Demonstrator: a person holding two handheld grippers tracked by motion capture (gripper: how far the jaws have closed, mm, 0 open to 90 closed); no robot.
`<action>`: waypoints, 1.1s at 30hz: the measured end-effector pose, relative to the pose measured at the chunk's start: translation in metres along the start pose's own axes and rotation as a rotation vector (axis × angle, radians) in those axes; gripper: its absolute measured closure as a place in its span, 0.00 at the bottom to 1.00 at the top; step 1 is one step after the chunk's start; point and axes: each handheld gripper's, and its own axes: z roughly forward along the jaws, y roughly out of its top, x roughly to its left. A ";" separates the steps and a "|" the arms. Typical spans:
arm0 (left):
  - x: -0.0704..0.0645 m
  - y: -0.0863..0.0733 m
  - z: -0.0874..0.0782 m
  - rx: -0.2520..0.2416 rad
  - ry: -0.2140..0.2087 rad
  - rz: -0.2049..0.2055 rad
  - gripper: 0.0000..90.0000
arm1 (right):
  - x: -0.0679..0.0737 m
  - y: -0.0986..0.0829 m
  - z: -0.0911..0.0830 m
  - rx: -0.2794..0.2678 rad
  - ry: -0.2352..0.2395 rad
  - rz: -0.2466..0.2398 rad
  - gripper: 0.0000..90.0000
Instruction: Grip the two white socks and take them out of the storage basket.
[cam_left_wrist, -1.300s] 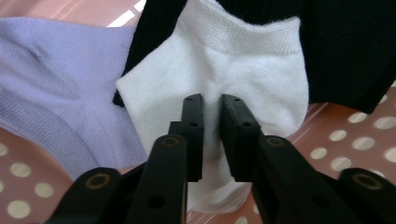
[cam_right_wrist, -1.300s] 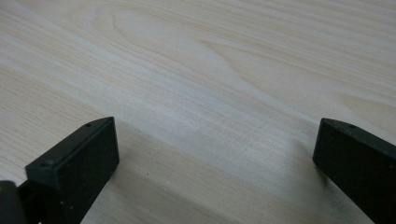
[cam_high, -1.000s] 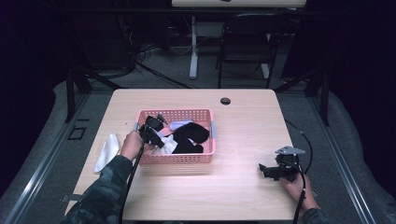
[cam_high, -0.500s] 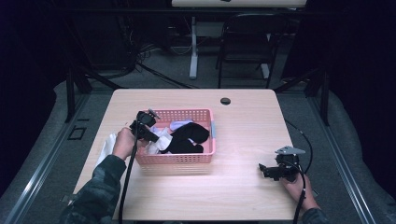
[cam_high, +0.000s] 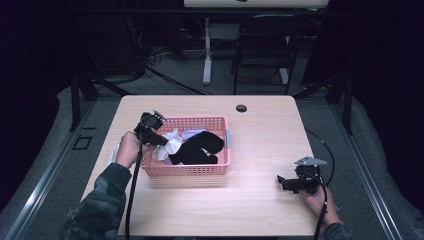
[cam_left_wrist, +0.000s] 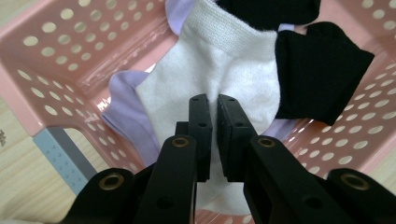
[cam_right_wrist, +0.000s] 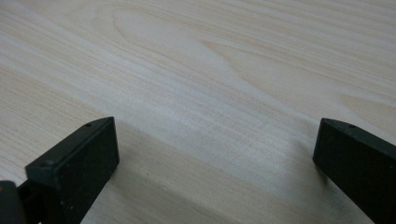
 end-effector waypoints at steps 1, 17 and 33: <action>0.000 0.001 -0.003 -0.013 0.001 -0.003 0.94 | 0.000 0.000 0.000 0.000 0.000 0.000 0.00; 0.002 0.008 -0.030 -0.070 0.012 0.006 0.94 | 0.000 0.000 0.000 0.000 0.001 0.000 0.00; 0.010 0.000 -0.080 -0.164 0.054 -0.010 0.94 | 0.000 0.000 0.000 -0.001 0.000 0.000 0.00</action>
